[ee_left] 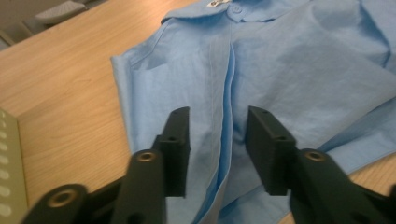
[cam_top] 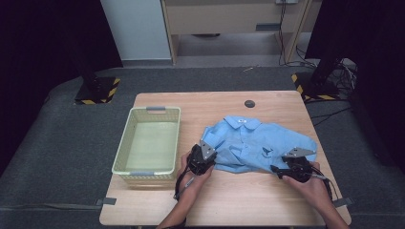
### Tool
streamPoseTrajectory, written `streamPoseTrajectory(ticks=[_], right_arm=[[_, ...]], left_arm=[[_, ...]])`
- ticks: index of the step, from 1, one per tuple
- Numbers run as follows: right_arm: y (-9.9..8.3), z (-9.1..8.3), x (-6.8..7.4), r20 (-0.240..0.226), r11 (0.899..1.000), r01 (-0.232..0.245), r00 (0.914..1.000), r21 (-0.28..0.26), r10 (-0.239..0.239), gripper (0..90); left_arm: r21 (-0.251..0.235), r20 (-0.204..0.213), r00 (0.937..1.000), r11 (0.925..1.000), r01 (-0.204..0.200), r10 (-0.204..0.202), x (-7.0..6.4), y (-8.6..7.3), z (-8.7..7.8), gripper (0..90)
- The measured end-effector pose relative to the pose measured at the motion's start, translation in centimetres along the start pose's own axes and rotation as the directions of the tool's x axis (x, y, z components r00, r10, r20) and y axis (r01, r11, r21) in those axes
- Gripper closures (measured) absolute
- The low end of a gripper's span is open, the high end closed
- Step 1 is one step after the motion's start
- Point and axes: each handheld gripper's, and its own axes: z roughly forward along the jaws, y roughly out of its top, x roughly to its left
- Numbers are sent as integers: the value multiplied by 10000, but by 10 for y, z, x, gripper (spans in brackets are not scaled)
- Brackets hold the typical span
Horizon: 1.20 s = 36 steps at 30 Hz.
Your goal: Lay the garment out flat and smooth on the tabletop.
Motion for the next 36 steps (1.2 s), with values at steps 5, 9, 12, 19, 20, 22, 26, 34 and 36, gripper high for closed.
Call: streamPoseTrajectory(ticks=[5, 9, 12, 19, 20, 22, 26, 34, 36], right_arm=[[-4, 1, -4, -284, 9999, -116, 9995, -102, 114, 363], [-7, 0, -6, -350, 9996, 12, 9994, -293, -22, 366], [-9, 0, -7, -351, 9992, 43, 9994, -396, -57, 366], [-13, -3, -9, -327, 9989, -1, 9995, -472, -15, 366], [-14, -3, -9, -317, 9987, -33, 9995, -513, 16, 366], [-15, -4, -10, -311, 9984, -16, 9995, -564, -1, 366], [-17, -5, -12, -288, 9984, -17, 9996, -573, 1, 367], [-19, -8, -17, -168, 9980, -228, 9996, -593, 218, 368], [-20, -8, -17, -151, 9979, -239, 9996, -598, 230, 368]], left_arm=[[201, 385, 9972, 9978, 626, -634, 8, 1, -5, 847], [-117, 368, 9966, 9972, 743, -739, 10, 8, -14, 898], [-333, 277, 9965, 9963, 798, -789, 12, 14, -22, 898], [-532, 48, 9845, 9831, 1754, -1754, 26, 20, -40, 896], [-575, -53, 9816, 9800, 1905, -1911, 29, 20, -43, 895], [-714, -142, 9728, 9707, 2296, -2312, 34, 20, -48, 895], [-872, -321, 9569, 9546, 2849, -2886, 45, 17, -57, 899], [-1240, -359, 9243, 9195, 3731, -3799, 63, 11, -73, 899], [-1286, -323, 9179, 9124, 3886, -3955, 65, 9, -75, 896]])
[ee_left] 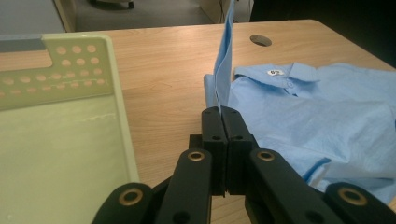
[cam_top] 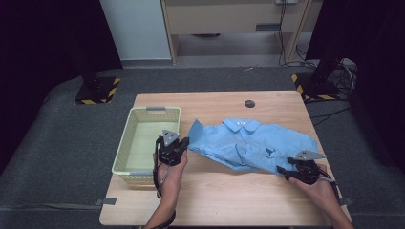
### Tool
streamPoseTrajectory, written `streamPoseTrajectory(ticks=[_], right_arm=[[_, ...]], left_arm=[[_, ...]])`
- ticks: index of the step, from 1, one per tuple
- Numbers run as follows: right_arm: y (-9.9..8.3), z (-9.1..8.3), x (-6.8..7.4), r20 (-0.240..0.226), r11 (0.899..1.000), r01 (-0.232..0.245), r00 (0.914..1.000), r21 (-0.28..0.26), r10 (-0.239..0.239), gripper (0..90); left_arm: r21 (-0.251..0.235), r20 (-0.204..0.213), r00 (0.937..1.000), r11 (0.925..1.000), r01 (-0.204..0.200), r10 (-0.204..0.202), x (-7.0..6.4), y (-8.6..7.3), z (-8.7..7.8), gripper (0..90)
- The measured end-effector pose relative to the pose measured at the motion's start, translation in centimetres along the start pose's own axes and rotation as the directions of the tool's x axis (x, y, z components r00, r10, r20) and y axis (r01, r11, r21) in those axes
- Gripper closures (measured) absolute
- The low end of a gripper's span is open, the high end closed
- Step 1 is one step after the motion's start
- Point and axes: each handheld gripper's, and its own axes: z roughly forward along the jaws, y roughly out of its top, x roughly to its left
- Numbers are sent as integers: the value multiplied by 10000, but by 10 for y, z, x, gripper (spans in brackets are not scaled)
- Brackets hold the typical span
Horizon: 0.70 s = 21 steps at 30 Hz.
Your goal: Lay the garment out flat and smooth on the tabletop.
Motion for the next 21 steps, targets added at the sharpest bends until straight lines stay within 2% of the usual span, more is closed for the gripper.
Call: streamPoseTrajectory(ticks=[3, 8, 10, 13, 14, 18, 21], right_arm=[[0, 0, -1, 12, 10000, 9, 10000, 21, -9, 368], [-1, -1, -4, 55, 10000, -28, 10000, -23, 28, 368], [-1, -1, -3, 74, 10000, -42, 10000, -26, 42, 367], [-1, -1, -3, 79, 10000, -50, 10000, -24, 51, 365], [-1, -1, -3, 76, 10000, -72, 9999, -20, 72, 363], [0, -2, -3, 48, 9997, -240, 9997, 31, 240, 356], [3, -6, -2, 39, 9995, -303, 9995, 89, 302, 385]], left_arm=[[-61, 10, 9997, 9997, 242, -242, 6, 0, -4, 900], [-16, -27, 9998, 9998, 203, -203, 6, -2, -3, 889], [-155, -259, 9996, 9998, 128, -132, 3, -1, -3, 789], [-412, -453, 9990, 9991, -67, 48, -3, 2, -5, 646], [-436, -440, 9990, 9990, -131, 111, -4, 3, -5, 624], [-443, -279, 9977, 9971, -624, 612, -19, 3, -5, 580], [-348, 32, 9960, 9954, -888, 890, -34, 0, -1, 555]])
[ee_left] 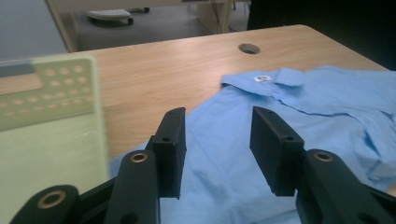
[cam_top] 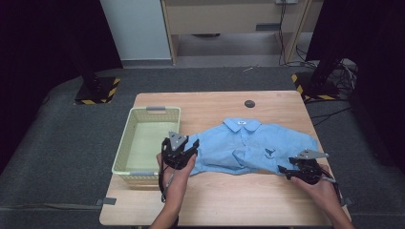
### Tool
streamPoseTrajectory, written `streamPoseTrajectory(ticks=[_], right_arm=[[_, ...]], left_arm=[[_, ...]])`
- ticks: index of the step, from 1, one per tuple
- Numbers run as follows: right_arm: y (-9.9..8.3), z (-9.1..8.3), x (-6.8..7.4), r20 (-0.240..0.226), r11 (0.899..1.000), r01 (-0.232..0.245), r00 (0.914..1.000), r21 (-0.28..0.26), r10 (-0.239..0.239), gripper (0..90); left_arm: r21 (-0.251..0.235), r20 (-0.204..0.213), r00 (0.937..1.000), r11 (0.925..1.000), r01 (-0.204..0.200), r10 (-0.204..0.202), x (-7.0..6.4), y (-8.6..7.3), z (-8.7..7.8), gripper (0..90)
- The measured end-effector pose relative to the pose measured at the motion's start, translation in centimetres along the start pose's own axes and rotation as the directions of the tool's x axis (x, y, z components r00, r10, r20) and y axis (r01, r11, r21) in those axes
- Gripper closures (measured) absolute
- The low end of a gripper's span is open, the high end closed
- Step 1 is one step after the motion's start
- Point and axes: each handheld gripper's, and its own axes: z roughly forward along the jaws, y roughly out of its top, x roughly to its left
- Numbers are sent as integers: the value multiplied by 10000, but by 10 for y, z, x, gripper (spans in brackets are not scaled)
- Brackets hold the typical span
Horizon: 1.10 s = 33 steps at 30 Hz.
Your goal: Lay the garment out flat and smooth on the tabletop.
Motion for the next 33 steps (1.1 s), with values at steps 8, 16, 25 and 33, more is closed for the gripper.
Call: streamPoseTrajectory(ticks=[8, 16, 25, 33], right_arm=[[10, -26, 11, -157, 9970, 541, 9984, -558, -550, 783], [7, -26, 12, -126, 9961, 865, 9962, -166, -867, 616], [4, -11, 27, -362, 9903, 1390, 9897, 21, -1388, 372], [6, 2, 41, -302, 9782, 2029, 9790, 446, -2016, 503]], left_arm=[[784, 1139, 9900, 9927, -919, 827, -51, -22, 17, 542], [1378, 1996, 9726, 9792, -1487, 1196, -87, -43, 29, 525], [1912, 2531, 9638, 9723, -1345, 836, -104, -63, 43, 445], [2127, 2562, 9622, 9656, -1493, 924, -108, -71, 56, 428]])
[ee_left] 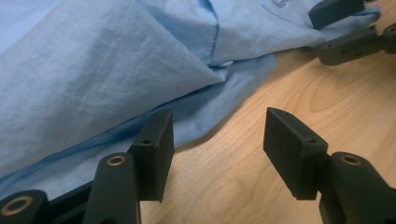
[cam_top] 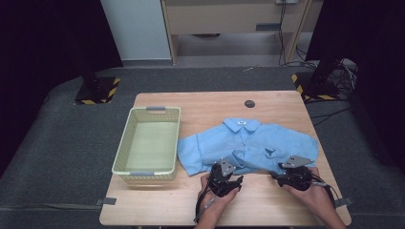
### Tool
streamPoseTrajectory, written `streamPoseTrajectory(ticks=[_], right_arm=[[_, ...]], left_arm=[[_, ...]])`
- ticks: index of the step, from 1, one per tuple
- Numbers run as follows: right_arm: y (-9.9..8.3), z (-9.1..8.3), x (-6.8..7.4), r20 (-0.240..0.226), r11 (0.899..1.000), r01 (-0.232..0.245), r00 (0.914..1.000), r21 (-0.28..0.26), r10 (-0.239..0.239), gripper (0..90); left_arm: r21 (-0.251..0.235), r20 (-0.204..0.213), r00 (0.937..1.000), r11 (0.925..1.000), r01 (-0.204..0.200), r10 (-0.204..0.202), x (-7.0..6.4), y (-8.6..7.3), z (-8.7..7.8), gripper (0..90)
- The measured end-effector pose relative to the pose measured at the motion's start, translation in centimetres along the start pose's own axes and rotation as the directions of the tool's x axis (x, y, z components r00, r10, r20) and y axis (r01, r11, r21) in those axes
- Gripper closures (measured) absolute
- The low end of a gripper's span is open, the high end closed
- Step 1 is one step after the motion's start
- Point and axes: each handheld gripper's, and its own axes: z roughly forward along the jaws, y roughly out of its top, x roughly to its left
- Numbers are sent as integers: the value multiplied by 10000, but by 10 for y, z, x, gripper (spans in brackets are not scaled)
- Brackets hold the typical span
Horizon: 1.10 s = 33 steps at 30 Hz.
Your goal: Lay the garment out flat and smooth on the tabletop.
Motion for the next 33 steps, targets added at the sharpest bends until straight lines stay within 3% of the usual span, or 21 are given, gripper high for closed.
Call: streamPoseTrajectory(ticks=[3, 10, 20, 28, 33], right_arm=[[0, 2, 0, 3, 9999, 66, 10000, 75, -66, 611], [4, 4, 0, -33, 10000, -65, 10000, 38, 65, 881], [18, -16, -3, -401, 9914, -838, 9960, -1002, 801, 900], [31, -20, -4, -709, 9850, -1078, 9926, -1350, 989, 900], [37, -22, -5, -831, 9816, -1210, 9905, -1479, 1096, 900]], left_arm=[[16, -157, 9999, 10000, -54, 54, 4, 0, 2, 422], [151, -44, 9999, 9998, 135, -135, 6, -3, 6, 414], [85, 149, 9993, 9994, -342, 340, -3, 1, 14, 377], [18, 233, 9983, 9986, -535, 534, -9, 10, 23, 351], [14, 386, 9977, 9984, -564, 563, -16, 17, 36, 344]])
